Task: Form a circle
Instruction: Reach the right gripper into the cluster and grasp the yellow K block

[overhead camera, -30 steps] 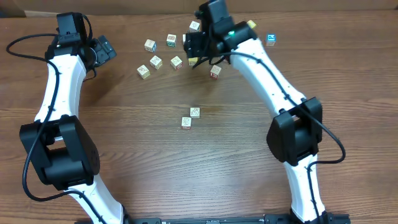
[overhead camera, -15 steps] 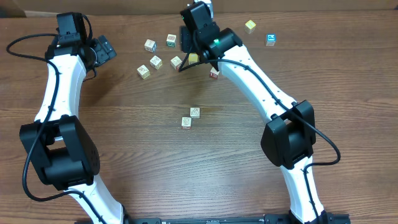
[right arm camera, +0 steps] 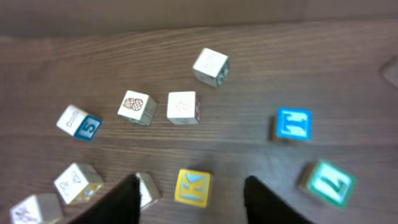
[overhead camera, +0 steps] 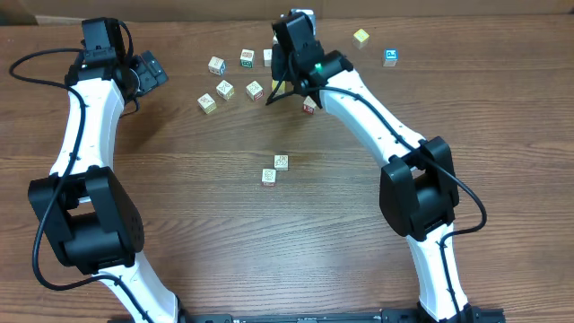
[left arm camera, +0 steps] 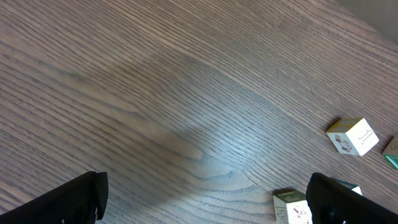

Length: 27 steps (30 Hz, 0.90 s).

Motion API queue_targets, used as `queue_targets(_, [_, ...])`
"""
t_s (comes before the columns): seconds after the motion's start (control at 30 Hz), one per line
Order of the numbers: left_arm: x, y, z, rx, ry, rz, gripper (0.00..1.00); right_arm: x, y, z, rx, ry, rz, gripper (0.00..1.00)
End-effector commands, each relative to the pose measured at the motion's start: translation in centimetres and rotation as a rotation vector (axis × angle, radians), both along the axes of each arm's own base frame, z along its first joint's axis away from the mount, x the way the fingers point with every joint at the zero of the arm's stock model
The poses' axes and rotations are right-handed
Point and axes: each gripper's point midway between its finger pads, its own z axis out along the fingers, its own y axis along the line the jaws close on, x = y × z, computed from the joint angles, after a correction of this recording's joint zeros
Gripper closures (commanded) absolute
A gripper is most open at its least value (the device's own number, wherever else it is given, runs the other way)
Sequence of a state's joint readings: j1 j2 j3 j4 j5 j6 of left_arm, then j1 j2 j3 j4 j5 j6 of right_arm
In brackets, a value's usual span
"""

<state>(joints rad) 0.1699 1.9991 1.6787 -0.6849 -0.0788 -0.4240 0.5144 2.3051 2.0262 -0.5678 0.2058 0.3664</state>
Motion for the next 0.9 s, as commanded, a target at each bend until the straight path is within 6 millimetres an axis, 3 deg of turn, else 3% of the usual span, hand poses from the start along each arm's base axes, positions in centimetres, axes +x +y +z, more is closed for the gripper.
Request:
queue_targets(0.0, [0.3, -0.3, 1.0, 0.002, -0.024, -0.005, 0.0, -0.2, 0.2, -2.7, 0.002, 0.009, 0.003, 0.46])
queue_targets(0.23, [0.3, -0.3, 1.0, 0.002, -0.024, -0.005, 0.0, -0.7, 0.8, -5.9, 0.041, -0.004, 0.033, 0.46])
queue_targets(0.47, [0.3, -0.3, 1.0, 0.002, -0.024, -0.005, 0.0, -1.2, 1.0, -7.2, 0.037, 0.003, 0.04, 0.41])
queue_targets(0.67, [0.3, -0.3, 1.0, 0.002, -0.024, -0.005, 0.0, -1.3, 1.3, -8.6, 0.034, 0.018, 0.048, 0.2])
queue_targets(0.87, [0.3, -0.3, 1.0, 0.002, -0.024, -0.005, 0.0, -1.1, 1.4, -10.8, 0.025, 0.028, 0.051, 0.22])
